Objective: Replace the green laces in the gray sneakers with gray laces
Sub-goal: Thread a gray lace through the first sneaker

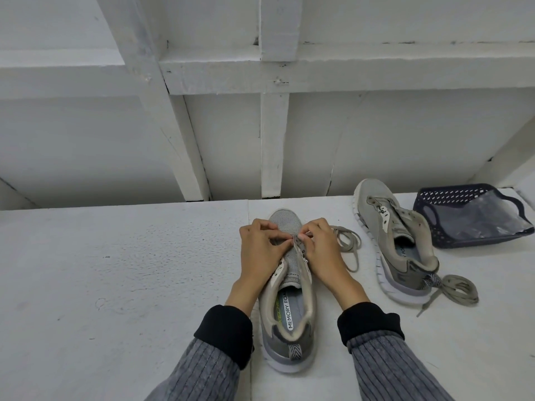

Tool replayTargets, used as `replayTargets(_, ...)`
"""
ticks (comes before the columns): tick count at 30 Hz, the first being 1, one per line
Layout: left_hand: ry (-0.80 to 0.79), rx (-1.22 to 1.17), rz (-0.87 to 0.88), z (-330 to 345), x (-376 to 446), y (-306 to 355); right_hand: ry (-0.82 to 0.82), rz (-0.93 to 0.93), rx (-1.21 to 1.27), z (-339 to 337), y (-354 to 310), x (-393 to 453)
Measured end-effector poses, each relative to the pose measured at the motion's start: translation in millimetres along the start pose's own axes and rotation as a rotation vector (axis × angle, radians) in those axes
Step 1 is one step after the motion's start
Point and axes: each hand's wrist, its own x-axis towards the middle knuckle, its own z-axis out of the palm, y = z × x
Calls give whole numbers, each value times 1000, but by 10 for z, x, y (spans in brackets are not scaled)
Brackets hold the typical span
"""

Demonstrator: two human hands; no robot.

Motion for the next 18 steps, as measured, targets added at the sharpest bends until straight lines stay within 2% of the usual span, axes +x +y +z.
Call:
replayTargets(2, -20, 162, 86, -5, 18, 14, -8, 30, 91, 12, 24, 1)
replayTargets(4, -114, 304, 157, -30, 41, 72, -9, 48, 145, -4, 48, -4)
replayTargets(6, -197, 339, 179, -103, 85, 103, -17, 51, 162, -19, 51, -4)
replayTargets(8, -219, 196, 89, -195, 142, 76, -30, 53, 156, -35, 27, 11)
replayTargets(12, -66, -243, -97, -318, 124, -62, -67, 44, 139, -70, -67, 60)
replayTargets(16, 0, -374, -126, -284, -26, -57, -186, -1, 64, -34, -214, 144)
replayTargets(18, 23, -393, -121, -263, -82, -73, -132, 8, 56, -35, -281, 172)
